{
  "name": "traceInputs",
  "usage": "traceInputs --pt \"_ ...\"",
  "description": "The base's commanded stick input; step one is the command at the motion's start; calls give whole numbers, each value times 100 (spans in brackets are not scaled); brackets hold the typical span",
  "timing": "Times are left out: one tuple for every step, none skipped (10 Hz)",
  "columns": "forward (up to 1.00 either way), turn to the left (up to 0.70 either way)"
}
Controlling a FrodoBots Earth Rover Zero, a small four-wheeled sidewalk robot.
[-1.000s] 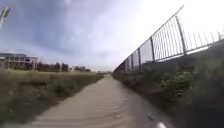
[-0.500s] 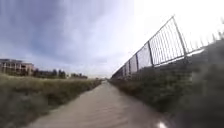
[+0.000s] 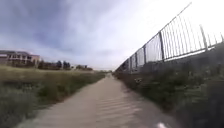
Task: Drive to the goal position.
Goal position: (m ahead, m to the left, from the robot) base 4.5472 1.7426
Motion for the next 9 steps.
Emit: traceInputs --pt "100 0" --pt "100 0" --pt "100 0" --pt "100 0" --pt "100 0" --pt "100 0" --pt "100 0" --pt "100 0" --pt "100 0"
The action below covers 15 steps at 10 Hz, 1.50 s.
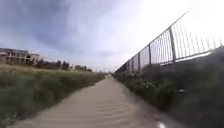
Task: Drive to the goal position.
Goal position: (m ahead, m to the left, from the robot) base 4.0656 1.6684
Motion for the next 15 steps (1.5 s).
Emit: traceInputs --pt "100 0" --pt "100 0" --pt "100 -18" --pt "100 -35" --pt "100 -23" --pt "100 -11" --pt "100 0" --pt "100 0" --pt "100 0" --pt "100 0" --pt "100 0" --pt "100 0" --pt "100 0" --pt "100 0" --pt "100 0"
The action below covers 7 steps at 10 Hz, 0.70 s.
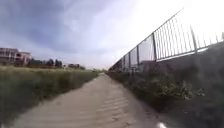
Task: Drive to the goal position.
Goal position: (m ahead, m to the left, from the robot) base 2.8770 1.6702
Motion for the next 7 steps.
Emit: traceInputs --pt "100 0" --pt "100 0" --pt "100 1" --pt "100 1" --pt "100 11" --pt "100 31" --pt "100 30"
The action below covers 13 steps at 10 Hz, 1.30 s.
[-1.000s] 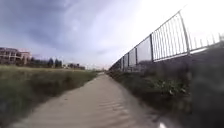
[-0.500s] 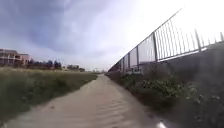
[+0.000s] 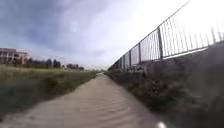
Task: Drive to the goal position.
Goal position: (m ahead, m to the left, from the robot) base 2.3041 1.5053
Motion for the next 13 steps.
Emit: traceInputs --pt "100 8" --pt "100 1" --pt "100 1" --pt "100 1" --pt "100 1" --pt "100 1" --pt "100 1" --pt "100 1" --pt "100 1" --pt "100 1" --pt "100 1" --pt "100 1" --pt "100 1"
